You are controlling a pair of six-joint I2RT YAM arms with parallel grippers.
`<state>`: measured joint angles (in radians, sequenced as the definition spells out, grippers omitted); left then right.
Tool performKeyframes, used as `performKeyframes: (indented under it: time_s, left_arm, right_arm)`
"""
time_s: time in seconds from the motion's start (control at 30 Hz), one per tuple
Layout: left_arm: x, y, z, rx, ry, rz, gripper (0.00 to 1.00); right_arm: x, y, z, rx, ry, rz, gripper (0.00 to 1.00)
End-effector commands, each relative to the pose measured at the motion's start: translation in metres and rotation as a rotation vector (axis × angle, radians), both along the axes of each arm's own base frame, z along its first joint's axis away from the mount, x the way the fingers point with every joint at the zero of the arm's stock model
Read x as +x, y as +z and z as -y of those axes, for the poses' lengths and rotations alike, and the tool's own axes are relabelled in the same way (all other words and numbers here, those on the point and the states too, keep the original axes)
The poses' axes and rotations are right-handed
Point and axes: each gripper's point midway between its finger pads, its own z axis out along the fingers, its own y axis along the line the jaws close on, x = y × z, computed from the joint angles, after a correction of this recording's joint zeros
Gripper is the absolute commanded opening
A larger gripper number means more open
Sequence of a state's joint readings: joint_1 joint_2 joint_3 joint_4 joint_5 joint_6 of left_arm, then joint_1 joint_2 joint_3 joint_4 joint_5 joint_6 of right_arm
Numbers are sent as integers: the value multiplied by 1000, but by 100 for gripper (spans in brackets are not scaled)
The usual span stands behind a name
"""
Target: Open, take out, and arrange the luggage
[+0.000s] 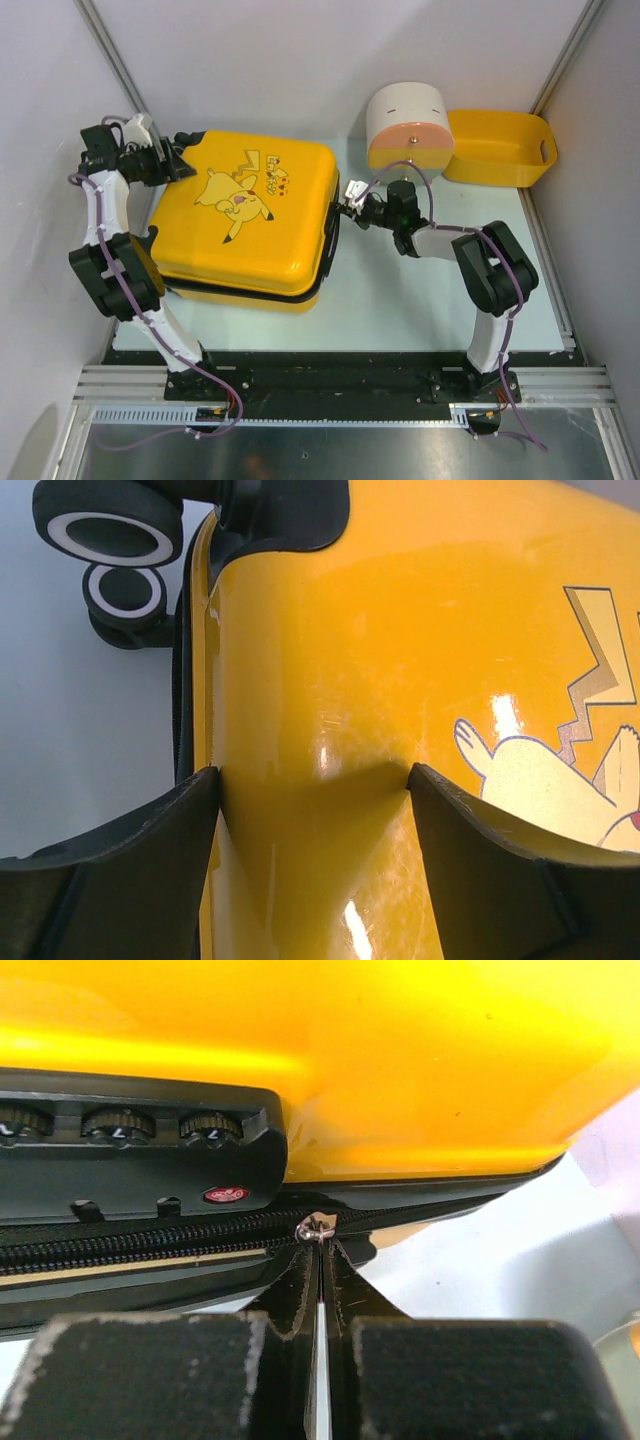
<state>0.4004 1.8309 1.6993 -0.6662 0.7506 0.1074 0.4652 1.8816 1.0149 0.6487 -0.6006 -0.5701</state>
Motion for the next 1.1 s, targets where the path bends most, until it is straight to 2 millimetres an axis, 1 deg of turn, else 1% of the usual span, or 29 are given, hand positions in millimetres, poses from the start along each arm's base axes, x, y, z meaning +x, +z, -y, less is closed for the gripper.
performKeyframes:
  time_s: [0.0,0.03,0.1,0.13,0.2,0.23,0.27,0.3,0.33,0.37,0.4,0.43,0.47,0.5,0.53,0.57,0.6,0.63,0.67,0.7,0.77,0.8,0.87,0.9,0.93,0.97,1.0,1.03,1.07]
  left_arm:
    - [-5,-55,45,53,-203,-82,77]
    - [-7,-59,61,50,-244,-88,77]
    - [-11,-66,83,44,-306,-101,74]
    - [-16,-72,107,29,-368,-115,73]
    - [-25,-80,133,29,-440,-132,69]
    - [-33,-85,159,31,-506,-143,68]
    - [-38,-88,170,43,-545,-145,67]
    - [-47,-90,195,50,-612,-147,67]
    - [-49,-90,205,61,-639,-141,67]
    - [-50,-90,211,82,-658,-135,67]
    - [-53,-89,224,95,-688,-128,67]
    - [-48,-82,229,106,-696,-103,68]
    - [-44,-81,233,112,-697,-100,72]
    - [-39,-77,234,129,-686,-92,75]
    - [-28,-60,234,137,-662,-55,78]
    - [-20,-47,229,153,-634,-26,84]
    - [-10,-33,216,171,-584,1,85]
    - [0,-5,208,175,-546,59,87]
    - [0,22,199,151,-492,91,88]
    - [3,42,179,117,-443,117,89]
    - [-3,76,152,58,-345,143,90]
    - [-18,103,137,49,-309,192,90]
    - [-51,101,135,69,-333,205,90]
    - [-68,102,142,110,-374,236,90]
    - [-102,101,145,210,-412,294,90]
    - [-117,94,149,248,-435,304,90]
    - [-138,91,165,274,-492,329,89]
    - [-167,79,175,300,-547,344,88]
    - [-182,73,181,318,-577,354,84]
  right_arm:
    - [-22,45,-26,94,156,32,0]
    - [-31,51,-31,106,177,18,0]
    - [-58,43,-43,99,242,-42,0]
    - [-67,49,-44,102,261,-51,0]
    - [-94,35,-48,68,307,-132,0]
    - [-105,30,-47,56,317,-161,0]
    - [-120,40,-48,55,338,-161,0]
    - [-141,19,-42,17,350,-245,0]
    - [-155,18,-39,6,366,-264,0]
    - [-169,28,-35,9,379,-255,0]
    - [-194,10,-31,-28,385,-315,0]
    - [-204,8,-28,-35,380,-332,0]
    - [-216,15,-24,-25,371,-349,0]
    - [-227,12,-26,-39,357,-357,0]
    - [-236,-1,-21,-60,333,-386,0]
    - [-239,-1,-20,-61,308,-395,0]
    - [-238,0,-21,-52,251,-403,0]
    - [-239,-5,-20,-56,217,-416,0]
    - [-227,-5,-18,-41,127,-418,0]
    - [-223,-6,-19,-30,92,-428,0]
    - [-213,2,-25,15,41,-411,0]
    - [-206,2,-25,25,-12,-399,0]
    - [-203,9,-36,54,-31,-382,0]
    - [-200,12,-39,68,-37,-381,0]
    - [-199,11,-43,75,-35,-396,0]
    - [-199,17,-49,94,-22,-385,0]
    - [-197,25,-54,111,-9,-372,0]
    - [-195,22,-57,107,-5,-368,0]
    - [-193,26,-61,121,1,-355,0]
